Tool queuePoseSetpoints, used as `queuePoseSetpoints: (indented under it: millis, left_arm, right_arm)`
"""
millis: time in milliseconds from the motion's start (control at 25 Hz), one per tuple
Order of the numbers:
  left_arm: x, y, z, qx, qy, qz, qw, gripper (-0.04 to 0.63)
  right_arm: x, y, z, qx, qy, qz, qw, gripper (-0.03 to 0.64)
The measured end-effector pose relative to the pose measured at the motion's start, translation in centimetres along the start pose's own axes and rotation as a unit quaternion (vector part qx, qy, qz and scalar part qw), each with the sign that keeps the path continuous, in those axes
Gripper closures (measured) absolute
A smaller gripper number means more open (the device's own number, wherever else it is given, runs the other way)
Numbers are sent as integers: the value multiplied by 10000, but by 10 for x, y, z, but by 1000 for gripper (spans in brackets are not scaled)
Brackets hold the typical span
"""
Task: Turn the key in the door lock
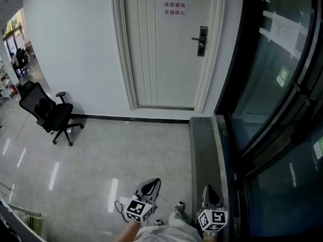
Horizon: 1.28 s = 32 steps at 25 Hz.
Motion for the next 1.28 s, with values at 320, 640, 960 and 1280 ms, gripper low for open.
queuePoseSetpoints:
  millis: [320, 640, 960, 1280]
  left_arm:
    - [27, 30, -60, 308, 10, -26, 9995, 589]
    - [58, 30, -145, 327, -139, -91, 9993, 589]
    - [68, 22, -206, 229, -61, -139, 9996, 589]
    - [75, 42, -229, 305, 3, -101, 9995, 589]
  right_arm:
    - [30, -43, -67, 16, -68, 76, 9999, 615]
    - [57, -105, -121, -9, -104, 109, 9999, 615]
    - [69, -152, -161, -70, 0, 102, 9999, 615]
    - [82, -147, -205, 213, 127, 244, 9994, 615]
Point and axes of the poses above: the fingertips, and each gripper's own axes: z backward along the fingers, y to its left, x out of its top, the point moved 7 cm from there along z, backward along the fingers, and after that the axes turned 10 degrees about y, right-handed, at the moved point
